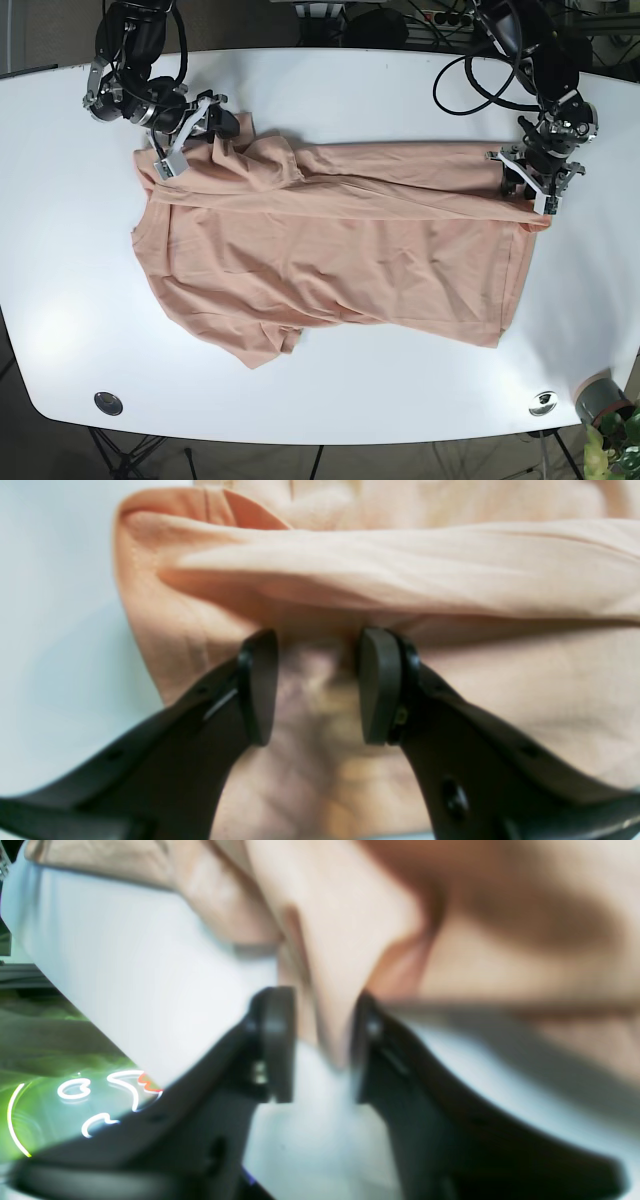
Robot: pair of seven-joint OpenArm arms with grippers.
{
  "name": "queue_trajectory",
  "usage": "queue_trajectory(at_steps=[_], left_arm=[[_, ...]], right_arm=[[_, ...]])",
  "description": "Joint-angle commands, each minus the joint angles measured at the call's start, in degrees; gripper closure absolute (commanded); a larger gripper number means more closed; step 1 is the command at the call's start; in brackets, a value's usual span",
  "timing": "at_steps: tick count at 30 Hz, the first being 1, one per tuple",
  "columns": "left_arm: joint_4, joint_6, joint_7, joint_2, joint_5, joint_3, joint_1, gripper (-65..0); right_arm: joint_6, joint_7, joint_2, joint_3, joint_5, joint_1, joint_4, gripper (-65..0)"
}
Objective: Fold the T-shirt properly
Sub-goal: 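Regrasp the shirt edge with both grippers and pull it taut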
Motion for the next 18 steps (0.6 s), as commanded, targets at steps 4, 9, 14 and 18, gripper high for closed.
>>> queue_trajectory(at_steps=[4, 9, 14, 18], left_arm=[[0.77, 0.1, -0.89, -1.52, -0.4, 0.07, 0.18, -24.3], [1.03, 0.1, -0.89, -1.52, -0.4, -0.02, 0.27, -24.3], [1.03, 0.1, -0.81, -2.31, -0.4, -0.02, 0.36, -24.3], [0.77, 0.1, -0.72, -2.4, -0.31, -0.02, 0.36, -24.3]], right_arm=[[0.12, 0.66, 1.49, 0.69, 1.74, 0.16, 1.26, -2.5], [0.12, 0.13, 2.98, 0.77, 1.83, -1.16, 7.15, -1.7], [0.12, -2.42, 4.3, 0.77, 1.48, -1.95, 16.29, -1.7], [0.12, -3.39, 5.27, 0.77, 1.39, -0.02, 18.75, -1.7]])
